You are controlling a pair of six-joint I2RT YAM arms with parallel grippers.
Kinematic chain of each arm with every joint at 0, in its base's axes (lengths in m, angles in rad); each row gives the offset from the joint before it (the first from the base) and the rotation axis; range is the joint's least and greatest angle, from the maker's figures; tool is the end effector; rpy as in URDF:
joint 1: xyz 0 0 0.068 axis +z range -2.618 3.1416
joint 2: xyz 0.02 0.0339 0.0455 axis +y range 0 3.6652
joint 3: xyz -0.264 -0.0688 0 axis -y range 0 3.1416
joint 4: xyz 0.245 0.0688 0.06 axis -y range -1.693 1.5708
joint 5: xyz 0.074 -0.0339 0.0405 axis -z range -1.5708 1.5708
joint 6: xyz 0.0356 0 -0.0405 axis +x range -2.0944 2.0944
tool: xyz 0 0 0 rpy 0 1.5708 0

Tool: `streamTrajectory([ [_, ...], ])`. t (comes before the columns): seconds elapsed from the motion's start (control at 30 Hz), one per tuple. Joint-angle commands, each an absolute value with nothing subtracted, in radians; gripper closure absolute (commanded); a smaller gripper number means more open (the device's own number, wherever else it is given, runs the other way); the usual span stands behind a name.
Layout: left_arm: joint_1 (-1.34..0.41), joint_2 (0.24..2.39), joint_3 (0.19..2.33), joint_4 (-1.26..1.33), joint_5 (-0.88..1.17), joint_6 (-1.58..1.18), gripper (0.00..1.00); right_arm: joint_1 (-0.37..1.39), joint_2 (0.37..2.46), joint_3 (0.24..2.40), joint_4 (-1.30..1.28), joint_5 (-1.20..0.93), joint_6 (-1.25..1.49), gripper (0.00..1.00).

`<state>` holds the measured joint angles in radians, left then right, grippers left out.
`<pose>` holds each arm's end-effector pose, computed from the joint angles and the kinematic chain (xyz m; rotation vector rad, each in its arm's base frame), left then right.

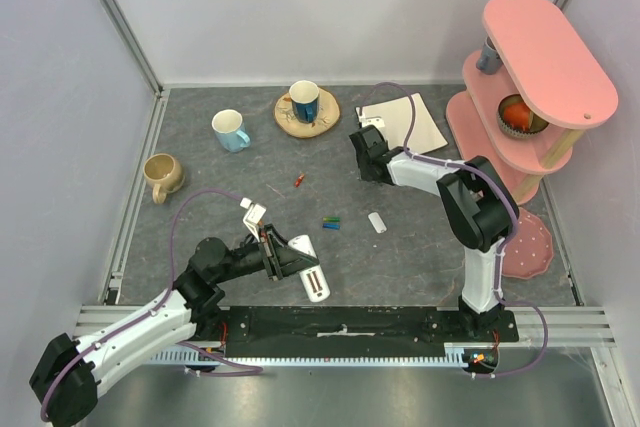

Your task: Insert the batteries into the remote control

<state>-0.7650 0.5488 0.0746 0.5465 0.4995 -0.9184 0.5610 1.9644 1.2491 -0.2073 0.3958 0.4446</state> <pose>0.0929 -0.1128 0.2003 0.3369 1.7428 -1.6634 0.3545 0.2065 0.1567 0.0217 2.3974 -0.0331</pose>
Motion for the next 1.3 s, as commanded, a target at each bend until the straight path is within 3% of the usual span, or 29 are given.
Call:
streamTrajectory([
  [0.0, -0.761, 0.549, 0.074, 0.563, 0.488, -0.893, 0.98, 0.554, 1.997, 1.305, -0.221, 0.416, 0.436, 0.55],
  [0.33, -0.761, 0.545, 0.077, 0.555, 0.486, -0.891, 0.98, 0.548, 1.996, 1.238, -0.215, 0.397, 0.471, 0.68],
  [0.43, -0.761, 0.537, 0.077, 0.549, 0.485, -0.891, 0.98, 0.545, 1.990, 1.215, -0.210, 0.380, 0.476, 0.78],
  [0.47, -0.761, 0.531, 0.077, 0.546, 0.486, -0.893, 0.98, 0.546, 1.980, 1.209, -0.210, 0.373, 0.476, 0.89],
  [0.57, -0.761, 0.505, 0.090, 0.516, 0.485, -0.887, 0.98, 0.546, 1.924, 1.175, -0.198, 0.357, 0.471, 1.00],
  [0.77, -0.761, 0.440, 0.123, 0.431, 0.468, -0.867, 0.98, 0.566, 1.740, 1.126, -0.184, 0.169, 0.367, 1.00],
  [0.97, -0.761, 0.408, 0.121, 0.371, 0.465, -0.838, 0.98, 0.825, 1.602, 1.074, -0.170, 0.345, -0.058, 1.00],
  [1.13, -0.761, 0.393, 0.107, 0.382, 0.495, -0.851, 0.98, 0.845, 1.548, 0.918, -0.111, 0.140, -0.383, 1.00],
  [1.27, -0.761, 0.326, 0.098, 0.350, 0.508, -0.859, 0.98, 0.848, 1.422, 0.864, -0.168, 0.175, -0.328, 1.00],
])
